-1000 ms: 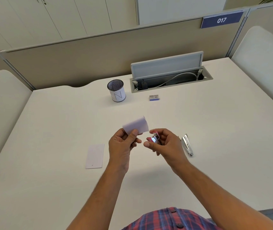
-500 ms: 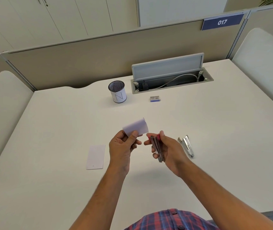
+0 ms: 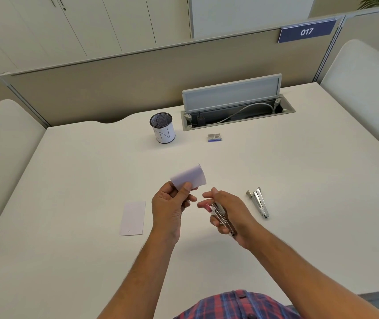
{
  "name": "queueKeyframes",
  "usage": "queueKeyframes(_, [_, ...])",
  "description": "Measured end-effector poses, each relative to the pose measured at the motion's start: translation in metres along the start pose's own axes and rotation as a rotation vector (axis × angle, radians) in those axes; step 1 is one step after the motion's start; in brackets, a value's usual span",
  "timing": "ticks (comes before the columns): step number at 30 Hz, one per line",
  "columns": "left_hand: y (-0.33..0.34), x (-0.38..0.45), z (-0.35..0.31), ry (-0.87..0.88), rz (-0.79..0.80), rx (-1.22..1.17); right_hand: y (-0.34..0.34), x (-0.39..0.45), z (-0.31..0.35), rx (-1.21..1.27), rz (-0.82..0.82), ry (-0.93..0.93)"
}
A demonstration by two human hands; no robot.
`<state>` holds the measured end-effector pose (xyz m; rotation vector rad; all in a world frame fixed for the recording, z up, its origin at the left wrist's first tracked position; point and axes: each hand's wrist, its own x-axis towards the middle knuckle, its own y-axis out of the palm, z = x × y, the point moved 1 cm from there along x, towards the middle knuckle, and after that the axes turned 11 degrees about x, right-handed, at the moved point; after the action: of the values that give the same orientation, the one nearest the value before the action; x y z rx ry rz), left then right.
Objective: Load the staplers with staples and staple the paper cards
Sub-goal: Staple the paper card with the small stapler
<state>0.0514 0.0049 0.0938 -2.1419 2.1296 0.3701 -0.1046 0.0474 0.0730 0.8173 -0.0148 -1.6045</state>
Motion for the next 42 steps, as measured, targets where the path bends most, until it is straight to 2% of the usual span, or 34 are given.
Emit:
queueKeyframes(10, [-0.002, 0.001, 0.004, -0.003, -0.021, 0.012, -0.004, 0.003, -0.001, 0.190, 0.020, -0.031])
queueKeyframes(18, [-0.002, 0.000, 0.004, -0.023, -0.034, -0.004, 0.005, -0.003, 0.001, 0.164, 0.121, -0.207])
queueKeyframes(22, [-0.002, 0.000, 0.002, -0.038, -0.031, -0.018, 0.006, -0.003, 0.002, 0.159, 0.145, -0.238])
queueKeyframes(32, [-0.001, -0.002, 0.001, -0.062, -0.015, 0.016, 0.009, -0.007, 0.002, -0.040, 0.052, -0.300])
queueKeyframes(42, [-0.001, -0.004, 0.001, -0.069, 0.024, 0.041, 0.009, -0.007, -0.001, -0.030, 0.061, -0.310])
